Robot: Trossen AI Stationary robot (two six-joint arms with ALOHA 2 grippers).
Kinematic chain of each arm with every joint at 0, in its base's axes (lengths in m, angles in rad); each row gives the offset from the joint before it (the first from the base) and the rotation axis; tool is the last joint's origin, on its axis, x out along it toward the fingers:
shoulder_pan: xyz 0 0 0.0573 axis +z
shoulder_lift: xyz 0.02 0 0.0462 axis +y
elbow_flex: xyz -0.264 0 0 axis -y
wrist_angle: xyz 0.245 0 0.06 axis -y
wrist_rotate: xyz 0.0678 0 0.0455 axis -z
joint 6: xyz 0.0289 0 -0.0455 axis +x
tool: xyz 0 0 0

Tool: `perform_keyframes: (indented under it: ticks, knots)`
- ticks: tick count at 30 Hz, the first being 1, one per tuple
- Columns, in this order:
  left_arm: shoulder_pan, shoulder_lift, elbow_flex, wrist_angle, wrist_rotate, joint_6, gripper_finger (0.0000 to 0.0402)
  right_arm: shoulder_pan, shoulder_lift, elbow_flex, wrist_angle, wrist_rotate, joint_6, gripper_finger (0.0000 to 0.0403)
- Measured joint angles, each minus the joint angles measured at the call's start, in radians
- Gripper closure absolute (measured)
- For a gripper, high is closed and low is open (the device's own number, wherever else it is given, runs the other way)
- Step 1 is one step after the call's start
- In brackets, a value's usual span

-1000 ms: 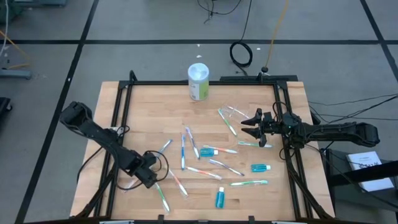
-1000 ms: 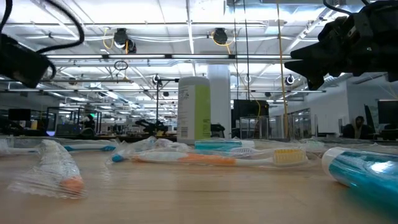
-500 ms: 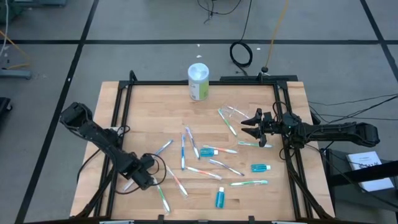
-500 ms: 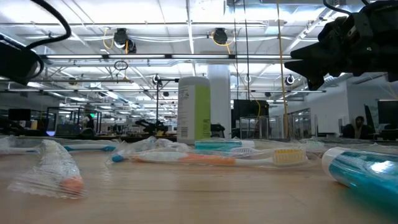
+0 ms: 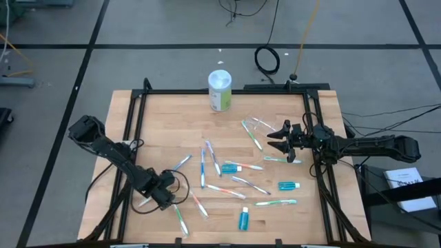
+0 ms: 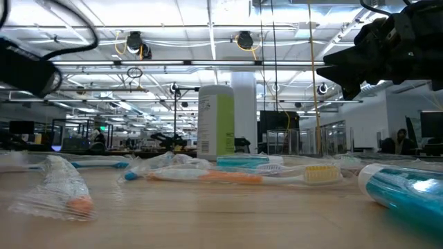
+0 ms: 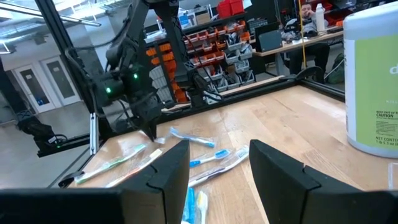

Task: Pick & Place toothbrushing station
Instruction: Put the orange toothbrush into the transparent organizer

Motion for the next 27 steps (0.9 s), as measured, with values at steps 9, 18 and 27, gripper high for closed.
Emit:
perform_keyframes:
  ticks: [9,18,27]
  knots:
    - [0.044,-0.053,0.187,-0.139,-0.276,0.209,0.0399,0.0,0.0,0.0,0.008,0.0,0.0,0.0243]
    - [0.124,-0.059,0.36,-0.017,-0.801,0.476,0.0398,0.0,0.0,0.0,0.016,0.0,0.0,0.0243]
    - [0.292,-0.057,0.251,0.761,-0.603,1.123,0.04,0.01,0.013,0.0,0.069,-0.002,0.043,0.0243]
